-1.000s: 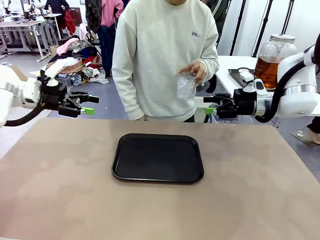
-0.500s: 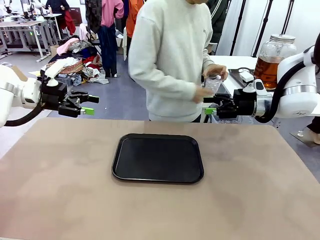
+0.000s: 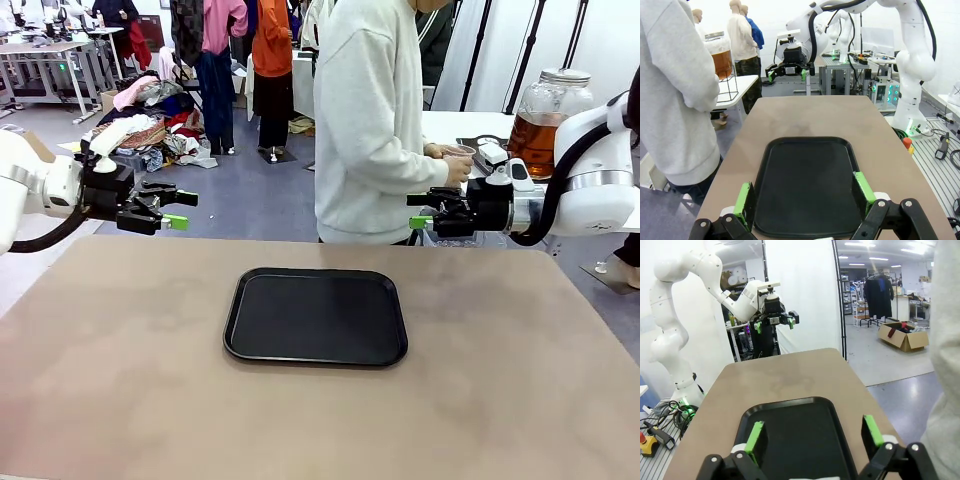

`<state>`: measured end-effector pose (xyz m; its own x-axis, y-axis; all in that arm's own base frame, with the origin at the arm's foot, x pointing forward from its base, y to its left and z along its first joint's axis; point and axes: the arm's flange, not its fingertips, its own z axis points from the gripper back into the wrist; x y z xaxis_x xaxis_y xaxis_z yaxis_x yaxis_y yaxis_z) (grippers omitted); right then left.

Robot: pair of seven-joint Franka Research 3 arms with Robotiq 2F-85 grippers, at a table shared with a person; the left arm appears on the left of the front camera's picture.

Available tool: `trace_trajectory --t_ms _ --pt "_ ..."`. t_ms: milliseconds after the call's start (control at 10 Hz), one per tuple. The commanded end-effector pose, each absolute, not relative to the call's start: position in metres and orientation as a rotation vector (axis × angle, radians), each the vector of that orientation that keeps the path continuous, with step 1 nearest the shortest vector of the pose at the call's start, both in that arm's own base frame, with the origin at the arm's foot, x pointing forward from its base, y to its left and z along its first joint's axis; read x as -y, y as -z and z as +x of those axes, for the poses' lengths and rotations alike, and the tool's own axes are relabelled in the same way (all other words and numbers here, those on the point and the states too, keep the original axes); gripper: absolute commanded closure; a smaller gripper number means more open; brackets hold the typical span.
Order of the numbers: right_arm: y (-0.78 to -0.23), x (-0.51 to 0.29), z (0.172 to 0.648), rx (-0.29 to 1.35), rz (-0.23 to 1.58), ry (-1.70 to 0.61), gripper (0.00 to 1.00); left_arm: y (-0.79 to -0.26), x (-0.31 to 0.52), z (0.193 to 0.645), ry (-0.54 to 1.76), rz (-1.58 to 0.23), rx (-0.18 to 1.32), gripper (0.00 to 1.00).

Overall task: Pour the drink into the iced cup.
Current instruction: Open the gripper to release the iced cup you were holding.

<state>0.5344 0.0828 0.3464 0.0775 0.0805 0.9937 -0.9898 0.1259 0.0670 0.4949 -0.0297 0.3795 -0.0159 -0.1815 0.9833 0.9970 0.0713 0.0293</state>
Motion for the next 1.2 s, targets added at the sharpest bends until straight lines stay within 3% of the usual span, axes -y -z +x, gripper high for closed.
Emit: trace_trajectory --t_ms 0,1100 --pt "-0.3481 -0.0827 0.5351 1.153 1.085 -1.108 0.00 -0.3815 0.0292 0.4936 1.254 -1.014 1.129 0.00" --pt "-0.3481 -0.0827 0.5351 1.153 1.085 -1.108 0.00 -0.3815 0.0292 0.4936 1.254 -1.014 1.129 0.00"
